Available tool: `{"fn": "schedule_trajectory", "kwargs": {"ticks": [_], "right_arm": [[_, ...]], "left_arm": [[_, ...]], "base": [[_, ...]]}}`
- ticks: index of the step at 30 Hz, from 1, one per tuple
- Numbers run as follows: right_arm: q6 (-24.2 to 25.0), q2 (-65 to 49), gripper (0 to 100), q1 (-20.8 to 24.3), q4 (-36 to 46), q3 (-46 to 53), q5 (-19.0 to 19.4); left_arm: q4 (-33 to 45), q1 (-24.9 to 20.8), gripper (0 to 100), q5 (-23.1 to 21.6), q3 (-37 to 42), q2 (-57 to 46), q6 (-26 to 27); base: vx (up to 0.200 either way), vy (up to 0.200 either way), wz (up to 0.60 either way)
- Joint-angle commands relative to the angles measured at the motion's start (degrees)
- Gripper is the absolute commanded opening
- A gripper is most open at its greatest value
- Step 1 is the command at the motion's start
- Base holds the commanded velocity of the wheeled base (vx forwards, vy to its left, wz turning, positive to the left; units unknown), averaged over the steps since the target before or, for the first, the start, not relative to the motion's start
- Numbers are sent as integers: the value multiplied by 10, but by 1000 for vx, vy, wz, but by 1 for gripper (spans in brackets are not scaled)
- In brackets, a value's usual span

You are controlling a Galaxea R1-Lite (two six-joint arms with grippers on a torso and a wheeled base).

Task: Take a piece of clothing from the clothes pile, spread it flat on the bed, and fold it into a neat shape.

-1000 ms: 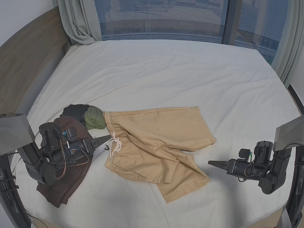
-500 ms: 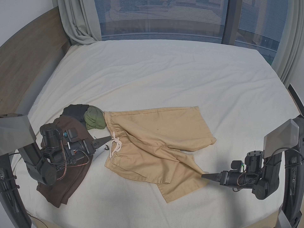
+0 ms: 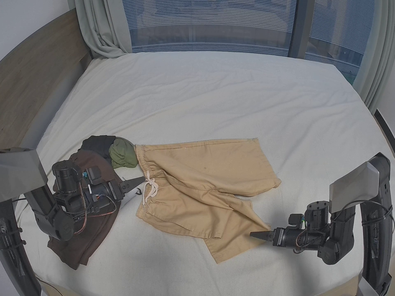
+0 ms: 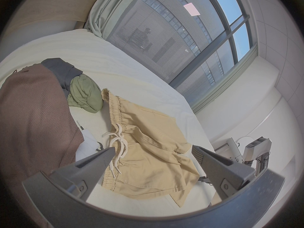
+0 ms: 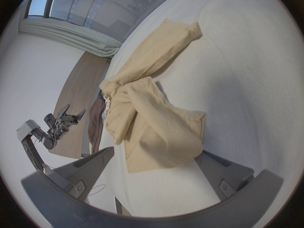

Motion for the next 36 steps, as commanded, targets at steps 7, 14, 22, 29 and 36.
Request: {"fn": "schedule_trajectory", "kwargs": {"ticks": [7,14,22,29,36], "right_arm": [[29,-6,100,-3,-1,-50,-24],[57,-46,100,-23,-1,-78,-27],[88,-65,100,-52,-1,-106,-27],[97,-56,100,-55,2,-99,-28],[96,-27,100,-69,15,-82,-28]], "left_arm": [[-1,-1,100,0,-2,2,-1],[-9,-1,100,0,-3,9,-1],[-22,-1,100,1,-4,19,-1],[-23,-2,100,1,-3,19,-1],[-23,-2,100,0,-3,20,-1]], "base": [[0,0,0],[0,0,0],[0,0,0],[0,0,0],[0,0,0]]}}
